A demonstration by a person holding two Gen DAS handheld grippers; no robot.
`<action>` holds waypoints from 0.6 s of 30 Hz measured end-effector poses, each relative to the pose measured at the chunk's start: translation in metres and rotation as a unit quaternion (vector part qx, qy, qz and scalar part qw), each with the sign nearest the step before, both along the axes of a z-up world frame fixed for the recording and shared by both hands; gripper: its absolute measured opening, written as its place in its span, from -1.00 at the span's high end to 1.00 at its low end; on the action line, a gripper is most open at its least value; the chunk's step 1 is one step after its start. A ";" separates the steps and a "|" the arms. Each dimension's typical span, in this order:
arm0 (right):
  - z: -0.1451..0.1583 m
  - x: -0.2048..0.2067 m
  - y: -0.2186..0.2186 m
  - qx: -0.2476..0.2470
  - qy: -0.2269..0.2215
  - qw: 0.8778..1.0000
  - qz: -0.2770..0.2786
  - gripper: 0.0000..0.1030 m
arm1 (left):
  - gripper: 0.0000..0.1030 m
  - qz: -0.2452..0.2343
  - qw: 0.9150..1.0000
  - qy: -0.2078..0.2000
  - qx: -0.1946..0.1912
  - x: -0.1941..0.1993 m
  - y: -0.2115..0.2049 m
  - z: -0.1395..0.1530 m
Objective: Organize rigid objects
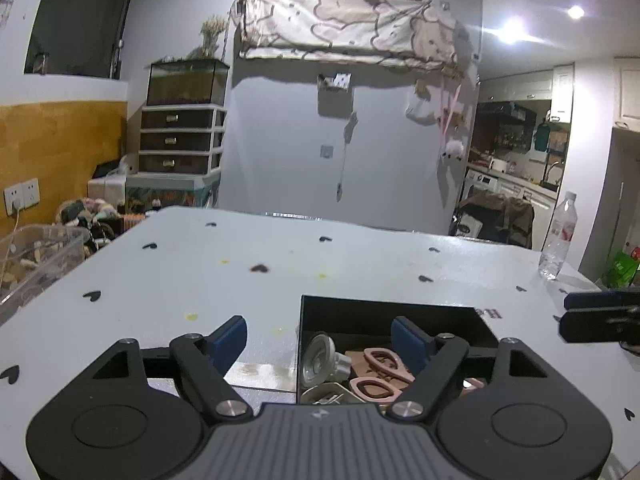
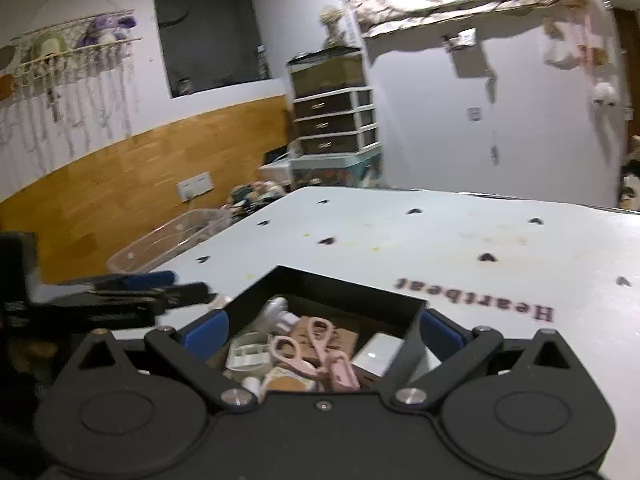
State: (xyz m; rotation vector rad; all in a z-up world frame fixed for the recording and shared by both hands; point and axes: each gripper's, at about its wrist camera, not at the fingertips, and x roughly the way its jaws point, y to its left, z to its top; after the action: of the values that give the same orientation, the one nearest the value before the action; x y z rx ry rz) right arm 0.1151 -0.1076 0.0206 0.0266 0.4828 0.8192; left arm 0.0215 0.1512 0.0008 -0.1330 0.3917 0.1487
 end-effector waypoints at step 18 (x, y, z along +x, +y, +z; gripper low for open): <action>-0.023 -0.074 -0.021 -0.017 -0.061 0.984 -0.168 -1.00 | -1.00 -0.011 0.999 -0.018 0.034 -0.050 -0.033 -0.002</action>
State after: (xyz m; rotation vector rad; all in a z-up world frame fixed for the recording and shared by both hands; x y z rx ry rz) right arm 0.0415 -0.1282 -0.0021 0.0247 0.3630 0.4780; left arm -0.0283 0.1185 -0.0012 -0.0649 0.3523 0.1370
